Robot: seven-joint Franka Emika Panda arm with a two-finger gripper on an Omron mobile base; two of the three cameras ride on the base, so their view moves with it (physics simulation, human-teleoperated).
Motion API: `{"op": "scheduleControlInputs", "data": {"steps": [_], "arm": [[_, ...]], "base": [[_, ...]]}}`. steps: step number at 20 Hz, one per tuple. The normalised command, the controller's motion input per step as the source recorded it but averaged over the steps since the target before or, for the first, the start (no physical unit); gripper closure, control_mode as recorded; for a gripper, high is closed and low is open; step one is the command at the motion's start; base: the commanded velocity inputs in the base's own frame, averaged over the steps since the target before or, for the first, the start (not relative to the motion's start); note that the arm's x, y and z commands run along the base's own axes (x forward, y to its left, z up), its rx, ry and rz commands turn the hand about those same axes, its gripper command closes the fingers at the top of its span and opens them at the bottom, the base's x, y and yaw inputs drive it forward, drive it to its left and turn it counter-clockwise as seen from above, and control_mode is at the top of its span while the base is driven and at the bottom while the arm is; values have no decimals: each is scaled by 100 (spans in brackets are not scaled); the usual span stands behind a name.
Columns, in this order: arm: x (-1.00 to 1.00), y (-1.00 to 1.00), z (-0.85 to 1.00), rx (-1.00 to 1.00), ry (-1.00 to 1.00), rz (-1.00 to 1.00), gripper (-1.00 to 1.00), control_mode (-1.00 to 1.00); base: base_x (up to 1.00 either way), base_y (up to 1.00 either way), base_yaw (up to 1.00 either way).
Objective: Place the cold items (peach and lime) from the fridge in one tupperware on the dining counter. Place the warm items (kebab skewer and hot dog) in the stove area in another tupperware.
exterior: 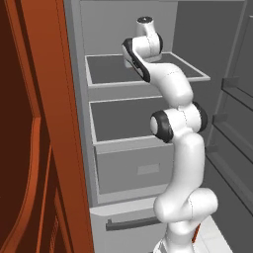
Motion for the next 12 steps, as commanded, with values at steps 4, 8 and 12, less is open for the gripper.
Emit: {"op": "scheduleControlInputs", "data": {"steps": [4,8,12], "arm": [[-29,0,-27,-4,0,6,100,-100],[-64,0,-19,-1,-3,0,100,-100],[-93,0,-12,0,-22,0,100,-100]], "base": [[0,0,0],[0,0,0],[0,0,0]]}}
